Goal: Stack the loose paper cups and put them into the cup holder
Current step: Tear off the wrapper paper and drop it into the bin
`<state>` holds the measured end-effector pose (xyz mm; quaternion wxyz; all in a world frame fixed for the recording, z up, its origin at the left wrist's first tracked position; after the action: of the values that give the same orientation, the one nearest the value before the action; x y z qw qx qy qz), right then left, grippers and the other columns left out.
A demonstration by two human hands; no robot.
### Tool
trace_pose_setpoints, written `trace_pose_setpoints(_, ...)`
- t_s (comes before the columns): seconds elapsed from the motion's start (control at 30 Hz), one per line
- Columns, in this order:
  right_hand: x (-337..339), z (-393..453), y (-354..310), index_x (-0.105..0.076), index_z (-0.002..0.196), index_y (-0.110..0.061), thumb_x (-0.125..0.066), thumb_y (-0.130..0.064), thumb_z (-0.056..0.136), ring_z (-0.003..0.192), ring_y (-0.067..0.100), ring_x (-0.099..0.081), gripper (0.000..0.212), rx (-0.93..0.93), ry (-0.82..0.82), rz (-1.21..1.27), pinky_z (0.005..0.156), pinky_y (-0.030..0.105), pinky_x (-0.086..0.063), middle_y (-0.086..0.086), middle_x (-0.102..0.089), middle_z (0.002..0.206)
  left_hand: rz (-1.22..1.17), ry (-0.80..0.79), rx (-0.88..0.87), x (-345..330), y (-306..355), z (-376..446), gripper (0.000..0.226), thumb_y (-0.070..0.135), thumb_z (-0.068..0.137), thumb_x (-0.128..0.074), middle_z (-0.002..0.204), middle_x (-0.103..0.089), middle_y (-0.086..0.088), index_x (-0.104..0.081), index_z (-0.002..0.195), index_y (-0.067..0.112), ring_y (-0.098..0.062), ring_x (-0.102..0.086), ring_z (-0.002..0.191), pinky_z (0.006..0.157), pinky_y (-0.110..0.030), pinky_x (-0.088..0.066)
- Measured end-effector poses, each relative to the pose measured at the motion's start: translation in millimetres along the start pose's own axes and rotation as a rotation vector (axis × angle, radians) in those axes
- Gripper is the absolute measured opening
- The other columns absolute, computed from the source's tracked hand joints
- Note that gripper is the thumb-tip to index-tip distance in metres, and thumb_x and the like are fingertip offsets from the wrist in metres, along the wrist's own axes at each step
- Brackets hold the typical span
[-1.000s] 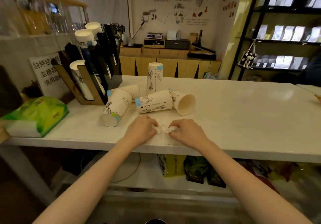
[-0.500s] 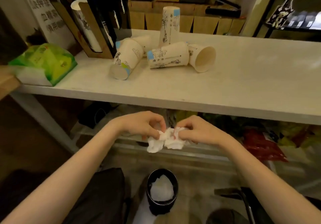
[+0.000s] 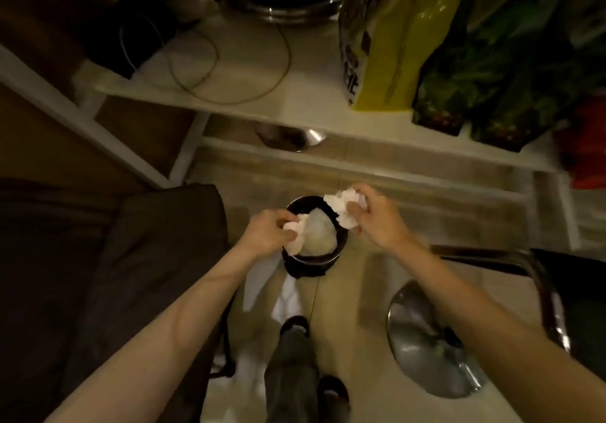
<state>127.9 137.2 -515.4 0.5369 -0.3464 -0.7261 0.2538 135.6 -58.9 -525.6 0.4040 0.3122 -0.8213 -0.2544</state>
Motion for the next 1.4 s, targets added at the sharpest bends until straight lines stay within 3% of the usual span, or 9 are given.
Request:
trace_pose_setpoints(0.1,-52,20,63,-0.057,0.112,-0.013,-0.054,-0.016,0.087,0.066,0.031,-0.065,0.025,-0.041,0.003,-0.024,0.061,0.032,-0.048,0.018,-0.068,0.081,-0.064,0.004,0.011,-42,-49,43,0.038,0.003,0.073,-0.065,0.115,-0.061,-0.011,-0.061,0.111,0.008,-0.024,-0.056,0.106,0.069,-0.018,-0.04)
trace_pose_setpoints(0.2,-102,41,125,-0.059,0.113,-0.012,-0.057,-0.023,0.087,0.086,0.035,-0.064,0.028,-0.081,-0.011,-0.041,0.07,0.035,-0.048,0.02,-0.068,0.098,-0.053,-0.008,0.039,-84,-96,90,0.045,0.003,0.073,-0.065,0.122,-0.058,-0.012,-0.056,0.117,0.009,-0.025,-0.053,0.11,0.081,-0.025,-0.041)
trace_pose_setpoints(0.37,-173,78,208,-0.057,0.111,-0.01,-0.053,-0.023,0.088,0.088,0.032,-0.063,0.027,-0.178,-0.029,-0.054,0.067,0.032,-0.046,0.019,-0.067,0.101,-0.175,-0.05,0.147,-150,-166,157,0.054,0.009,0.078,-0.063,0.128,-0.052,-0.013,-0.044,0.129,0.012,-0.024,-0.049,0.115,0.086,-0.028,-0.042)
trace_pose_setpoints(0.5,-217,105,240,-0.04,0.13,-0.012,-0.046,-0.016,0.091,0.108,0.035,-0.056,0.04,-0.259,-0.172,0.076,0.092,0.043,-0.048,0.021,-0.057,0.122,-0.221,-0.082,0.186,-180,-198,196,0.066,0.011,0.078,-0.061,0.138,-0.041,-0.013,-0.031,0.137,0.015,-0.026,-0.042,0.123,0.093,-0.031,-0.039)
trace_pose_setpoints(0.67,-231,112,253,-0.009,0.143,-0.024,-0.043,-0.009,0.091,0.121,0.035,-0.046,0.064,-0.302,-0.298,0.027,0.096,0.041,-0.044,0.019,-0.039,0.14,-0.221,-0.198,0.235,-187,-216,197,0.081,0.018,0.077,-0.062,0.143,-0.037,-0.012,-0.015,0.142,0.026,-0.028,-0.042,0.125,0.104,-0.042,-0.037)
trace_pose_setpoints(1.0,-139,69,165,-0.037,0.132,-0.012,-0.046,-0.019,0.092,0.107,0.03,-0.057,0.042,-0.199,-0.19,0.065,0.083,0.028,-0.041,0.017,-0.062,0.115,-0.295,-0.197,0.229,-128,-132,129,0.066,0.019,0.08,-0.062,0.134,-0.046,-0.013,-0.028,0.138,0.02,-0.028,-0.047,0.119,0.102,-0.037,-0.038)
trace_pose_setpoints(1.07,-112,54,131,-0.04,0.129,-0.012,-0.046,-0.019,0.091,0.101,0.03,-0.059,0.039,-0.149,-0.165,0.078,0.085,0.032,-0.044,0.018,-0.064,0.111,-0.256,-0.185,0.177,-109,-99,107,0.067,0.02,0.08,-0.062,0.132,-0.048,-0.013,-0.027,0.137,0.017,-0.027,-0.049,0.117,0.096,-0.031,-0.039)
trace_pose_setpoints(1.23,-37,9,36,-0.042,0.126,-0.012,-0.051,-0.021,0.09,0.101,0.025,-0.059,0.039,-0.023,-0.161,0.113,0.091,0.04,-0.046,0.013,-0.064,0.11,-0.185,-0.109,0.017,-50,-10,43,0.061,0.019,0.078,-0.064,0.123,-0.051,-0.009,-0.036,0.132,0.017,-0.023,-0.051,0.112,0.095,-0.036,-0.042)
trace_pose_setpoints(1.4,42,-34,-53,-0.041,0.127,-0.017,-0.055,-0.022,0.087,0.095,0.018,-0.058,0.043,0.125,-0.119,0.07,0.083,0.031,-0.046,0.002,-0.058,0.101,-0.064,0.011,-0.182,12,79,-26,0.059,0.023,0.076,-0.067,0.12,-0.058,-0.003,-0.041,0.129,0.016,-0.012,-0.053,0.108,0.089,-0.025,-0.042)
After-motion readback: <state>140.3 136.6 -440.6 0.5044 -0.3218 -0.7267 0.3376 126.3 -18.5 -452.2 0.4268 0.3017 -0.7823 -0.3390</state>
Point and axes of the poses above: each hand's wrist, its own z-axis towards the middle knuckle, its own x-axis out of the back of the hand, y = z × x, the point moved 3 cm from there along z, towards the middle knuckle
